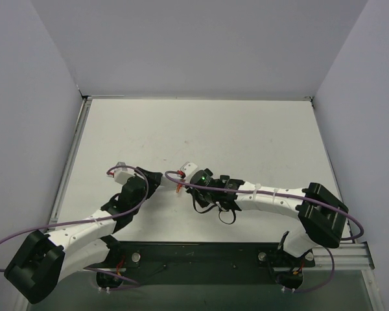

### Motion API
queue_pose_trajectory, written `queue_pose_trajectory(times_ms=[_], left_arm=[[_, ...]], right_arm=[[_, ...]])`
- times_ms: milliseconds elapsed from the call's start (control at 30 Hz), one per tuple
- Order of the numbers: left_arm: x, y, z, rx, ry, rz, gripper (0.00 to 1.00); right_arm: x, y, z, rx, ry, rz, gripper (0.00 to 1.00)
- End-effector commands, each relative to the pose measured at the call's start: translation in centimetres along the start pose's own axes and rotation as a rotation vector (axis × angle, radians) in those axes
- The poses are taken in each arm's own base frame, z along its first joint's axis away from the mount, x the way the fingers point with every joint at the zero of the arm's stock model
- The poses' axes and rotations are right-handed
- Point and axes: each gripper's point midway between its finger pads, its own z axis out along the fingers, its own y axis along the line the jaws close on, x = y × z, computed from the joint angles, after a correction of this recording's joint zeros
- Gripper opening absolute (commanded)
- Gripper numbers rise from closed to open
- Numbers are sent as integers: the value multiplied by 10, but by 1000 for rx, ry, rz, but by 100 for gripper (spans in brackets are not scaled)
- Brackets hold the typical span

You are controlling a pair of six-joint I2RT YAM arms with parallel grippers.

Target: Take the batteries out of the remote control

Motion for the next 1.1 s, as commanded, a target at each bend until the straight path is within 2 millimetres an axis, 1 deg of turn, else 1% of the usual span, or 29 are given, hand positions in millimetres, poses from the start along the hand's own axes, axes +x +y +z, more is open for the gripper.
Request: queue_pose_trajectory(times_ms=[0, 33, 133, 300, 333, 367, 500, 533, 567, 667, 767, 800, 867, 900, 933, 1000, 1067], left_arm=[[-8, -13, -2, 12, -33, 11, 0], [-8, -14, -2, 13, -34, 11, 0], [-9, -14, -2, 13, -35, 11, 0], [-9, -9, -2, -16, -42, 9, 0], [-11, -13, -2, -15, -46, 0, 0], [-10, -6, -1, -55, -41, 8, 0], [-10, 0, -4, -157, -26, -40, 0], [-9, 5, -6, -187, -17, -31, 0], [-13, -3, -6, -180, -22, -38, 0], [-14, -6, -8, -181, -23, -47, 0], [-13, -8, -9, -171, -18, -58, 0], [-11, -4, -9, -179, -12, -78, 0], [-7, 3, -12, -212, 9, -104, 0], [-10, -4, -13, -214, 12, -137, 0], [-8, 0, -16, -247, 27, -127, 0], [-8, -4, -19, -259, 41, -145, 0], [-13, -15, -21, -232, 39, -168, 0]], right_arm=[[-20, 9, -11, -46, -86, 41, 0], [-22, 8, -12, -43, -91, 43, 0], [-18, 4, -10, -20, -79, 39, 0], [-4, -2, -4, 18, -34, 62, 0], [-2, -3, -5, 23, -32, 62, 0], [-1, -4, -6, 24, -35, 62, 0], [-1, -6, -15, 22, -47, 58, 0], [-2, -7, -17, 24, -50, 54, 0], [-4, -9, -21, 29, -61, 53, 0], [-1, -16, -26, 58, -39, 25, 0], [-3, -19, -27, 68, -32, 14, 0], [-4, -19, -28, 69, -33, 13, 0], [-4, -19, -29, 66, -38, 16, 0], [-4, -18, -29, 64, -41, 25, 0], [-3, -19, -30, 67, -42, 32, 0], [-3, -20, -32, 72, -54, 50, 0], [-4, -20, -35, 73, -73, 61, 0]])
